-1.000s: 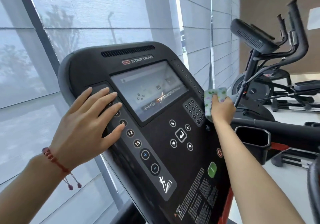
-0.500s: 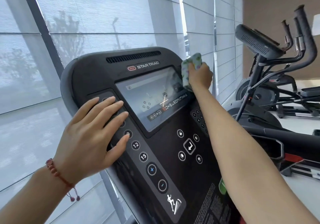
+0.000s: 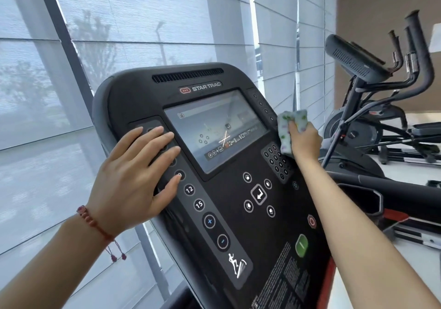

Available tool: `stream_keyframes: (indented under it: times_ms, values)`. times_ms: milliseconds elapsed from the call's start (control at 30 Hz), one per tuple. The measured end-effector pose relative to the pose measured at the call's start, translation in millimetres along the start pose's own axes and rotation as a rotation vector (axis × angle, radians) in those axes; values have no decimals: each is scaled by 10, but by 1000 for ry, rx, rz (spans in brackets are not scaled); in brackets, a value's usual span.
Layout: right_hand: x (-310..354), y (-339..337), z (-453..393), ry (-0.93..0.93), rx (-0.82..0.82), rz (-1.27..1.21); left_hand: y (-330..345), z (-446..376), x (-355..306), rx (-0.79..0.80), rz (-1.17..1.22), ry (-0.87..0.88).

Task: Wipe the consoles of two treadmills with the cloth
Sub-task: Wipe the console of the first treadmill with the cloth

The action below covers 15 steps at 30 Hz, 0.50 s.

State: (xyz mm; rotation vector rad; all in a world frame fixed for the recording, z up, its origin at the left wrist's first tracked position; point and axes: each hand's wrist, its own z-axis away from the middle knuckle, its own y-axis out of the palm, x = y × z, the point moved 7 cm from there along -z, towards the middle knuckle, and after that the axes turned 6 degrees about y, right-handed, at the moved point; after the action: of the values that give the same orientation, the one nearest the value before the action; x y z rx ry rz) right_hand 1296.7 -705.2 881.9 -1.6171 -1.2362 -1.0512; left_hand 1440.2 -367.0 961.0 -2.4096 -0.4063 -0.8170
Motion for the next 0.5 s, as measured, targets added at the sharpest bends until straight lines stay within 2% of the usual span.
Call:
stream_keyframes:
  times_ms: [200,333,500]
  values:
    - [-532,-372,312,89,-65,5,6,-20,0,10,-15,-9]
    - [-439,-394,488,99,-54,-50,19,-20,2,32,-25,-14]
    - [-205,-270,832,4,27,-131,30,-18,-2,57,-39,-25]
